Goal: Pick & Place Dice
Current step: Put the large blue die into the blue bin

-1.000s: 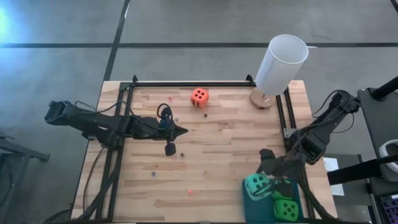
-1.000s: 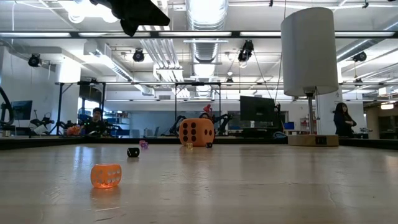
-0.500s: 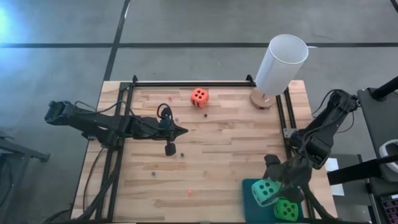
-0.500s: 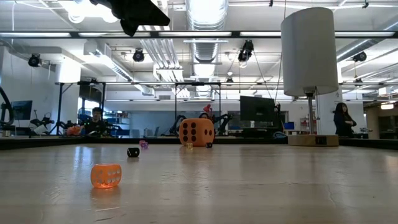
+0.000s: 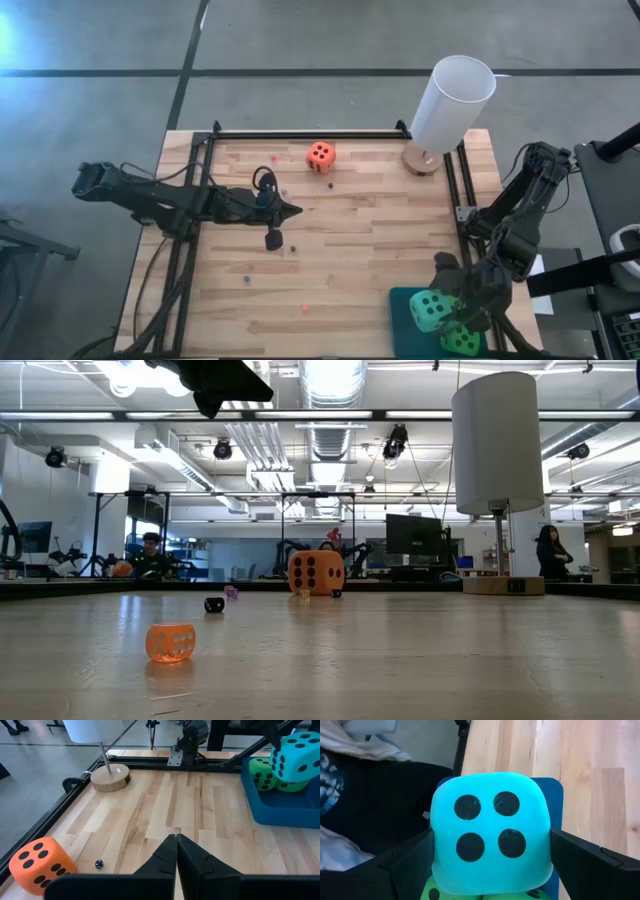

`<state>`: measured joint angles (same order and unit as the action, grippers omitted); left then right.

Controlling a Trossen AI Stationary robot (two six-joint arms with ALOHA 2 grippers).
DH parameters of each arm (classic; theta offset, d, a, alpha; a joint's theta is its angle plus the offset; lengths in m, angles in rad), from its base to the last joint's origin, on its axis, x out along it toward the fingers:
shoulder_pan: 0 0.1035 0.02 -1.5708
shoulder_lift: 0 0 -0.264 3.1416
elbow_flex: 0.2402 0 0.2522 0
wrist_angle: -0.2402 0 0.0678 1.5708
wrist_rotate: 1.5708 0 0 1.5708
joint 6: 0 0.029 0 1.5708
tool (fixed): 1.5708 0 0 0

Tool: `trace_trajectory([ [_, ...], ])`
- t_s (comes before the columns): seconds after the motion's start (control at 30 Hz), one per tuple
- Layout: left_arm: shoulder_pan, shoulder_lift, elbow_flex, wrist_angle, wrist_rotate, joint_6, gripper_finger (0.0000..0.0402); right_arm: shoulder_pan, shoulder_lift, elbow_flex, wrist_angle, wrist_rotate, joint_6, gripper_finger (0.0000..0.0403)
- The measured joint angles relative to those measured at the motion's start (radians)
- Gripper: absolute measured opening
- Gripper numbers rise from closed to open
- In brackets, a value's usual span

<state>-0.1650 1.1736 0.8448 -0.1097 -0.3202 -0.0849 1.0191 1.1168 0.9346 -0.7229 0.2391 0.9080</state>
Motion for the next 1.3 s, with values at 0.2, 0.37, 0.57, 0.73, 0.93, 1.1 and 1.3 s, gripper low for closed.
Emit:
trace_trajectory([
  [0.2, 0.0, 0.0, 0.0, 0.0, 0.0, 0.0, 0.0015, 0.053, 0.0, -0.008, 0.002, 0.064, 0.062, 0.0354],
  [0.37, 0.0, 0.0, 0.0, 0.0, 0.0, -0.001, 0.0015, 0.088, 0.013, -0.015, 0.003, 0.129, 0.096, 0.0354],
  [0.57, 0.0, 0.001, 0.0, -0.003, 0.0, -0.001, 0.0015, 0.116, 0.1, -0.019, 0.009, 0.131, 0.14, 0.0354],
  [0.73, 0.0, 0.001, 0.0, -0.004, 0.0, -0.001, 0.0015, 0.138, 0.177, -0.019, 0.054, 0.144, 0.14, 0.0354],
  [0.93, 0.0, 0.001, 0.0, -0.004, 0.0, -0.001, 0.0015, 0.147, 0.223, -0.019, 0.087, 0.157, 0.141, 0.0354],
  [1.1, 0.001, 0.001, 0.0, -0.008, 0.0, -0.001, 0.0015, 0.149, 0.229, -0.019, 0.087, 0.156, 0.163, 0.0354],
  [1.3, 0.001, 0.001, 0.0, -0.008, 0.0, -0.001, 0.0015, 0.16, 0.224, -0.019, 0.113, 0.153, 0.215, 0.0354],
])
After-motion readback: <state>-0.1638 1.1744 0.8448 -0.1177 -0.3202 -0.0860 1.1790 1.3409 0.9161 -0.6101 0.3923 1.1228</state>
